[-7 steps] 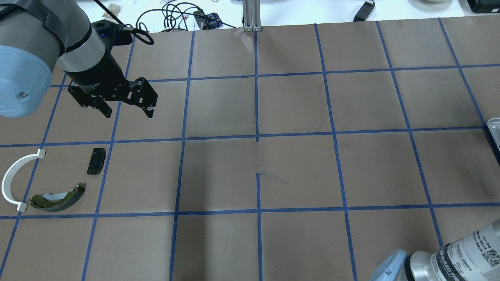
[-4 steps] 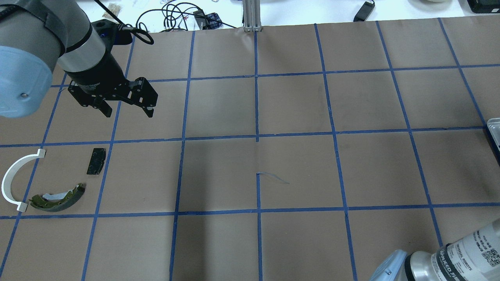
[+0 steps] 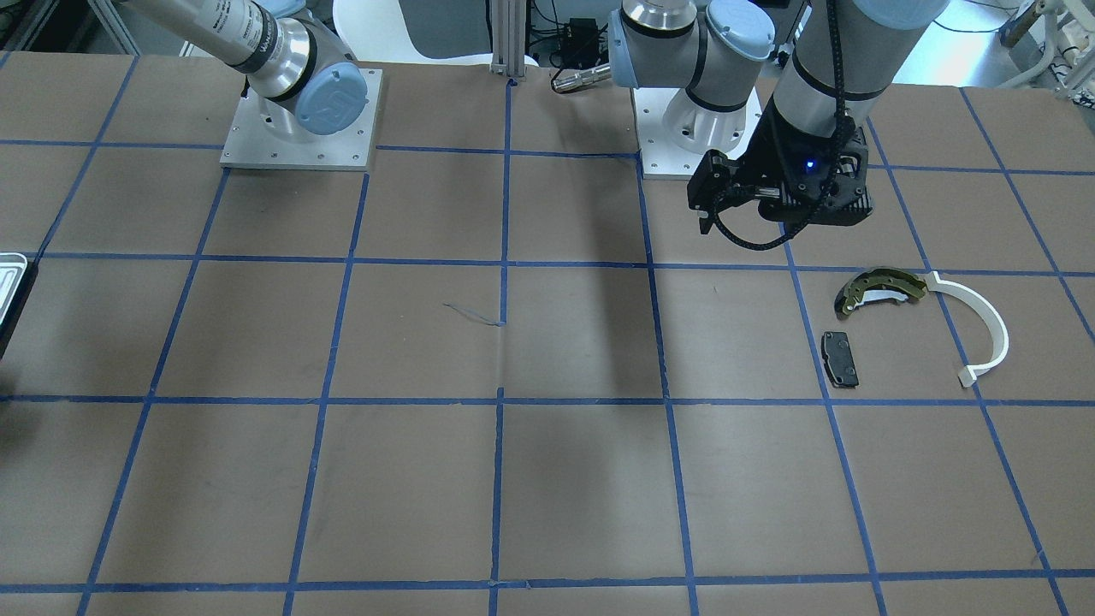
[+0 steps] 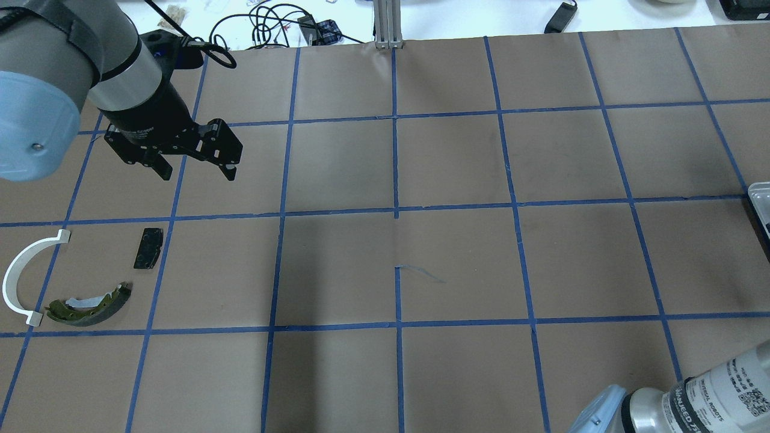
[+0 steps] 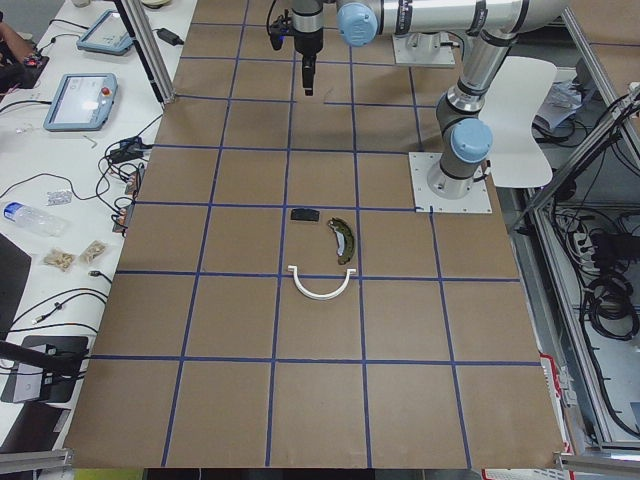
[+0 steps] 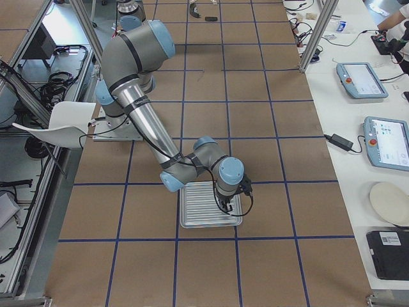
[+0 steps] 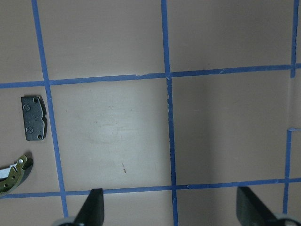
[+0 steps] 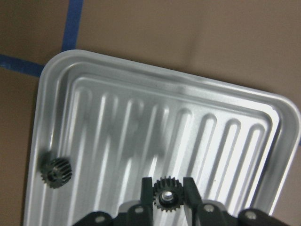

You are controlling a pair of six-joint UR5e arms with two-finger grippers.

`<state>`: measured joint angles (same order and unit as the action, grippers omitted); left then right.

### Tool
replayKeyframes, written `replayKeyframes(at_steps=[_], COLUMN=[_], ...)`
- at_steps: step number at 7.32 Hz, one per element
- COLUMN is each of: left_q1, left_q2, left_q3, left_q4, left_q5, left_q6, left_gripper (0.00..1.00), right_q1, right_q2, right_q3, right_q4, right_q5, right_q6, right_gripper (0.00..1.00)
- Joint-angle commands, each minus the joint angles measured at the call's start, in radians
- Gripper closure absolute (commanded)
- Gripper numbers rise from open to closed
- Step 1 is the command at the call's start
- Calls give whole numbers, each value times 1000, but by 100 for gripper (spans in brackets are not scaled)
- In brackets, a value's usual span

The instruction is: Place bearing gear from tray to pile

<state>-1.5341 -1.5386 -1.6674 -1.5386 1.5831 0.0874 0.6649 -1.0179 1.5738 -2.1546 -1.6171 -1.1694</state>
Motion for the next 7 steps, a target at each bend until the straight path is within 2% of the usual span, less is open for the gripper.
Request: replayKeyframes(at_steps=[1, 3, 5, 7], left_q1=[0, 2, 2, 2], left_q2=[0, -2, 0, -2], left_q3=[0, 0, 0, 0], left_q4=[0, 5, 3, 5], left_q5=[0, 0, 2, 0], left_q6=[0, 0, 2, 2], left_gripper=[0, 0, 0, 0], right_q1=[77, 281, 523, 796], right_q2=[-121, -204, -234, -226], right_q3=[6, 6, 9, 14], right_q4=[111, 185, 242, 243], right_q5=[-14, -32, -37, -35], right_q6=[148, 358, 710, 1079], right_gripper=[93, 93, 94, 94])
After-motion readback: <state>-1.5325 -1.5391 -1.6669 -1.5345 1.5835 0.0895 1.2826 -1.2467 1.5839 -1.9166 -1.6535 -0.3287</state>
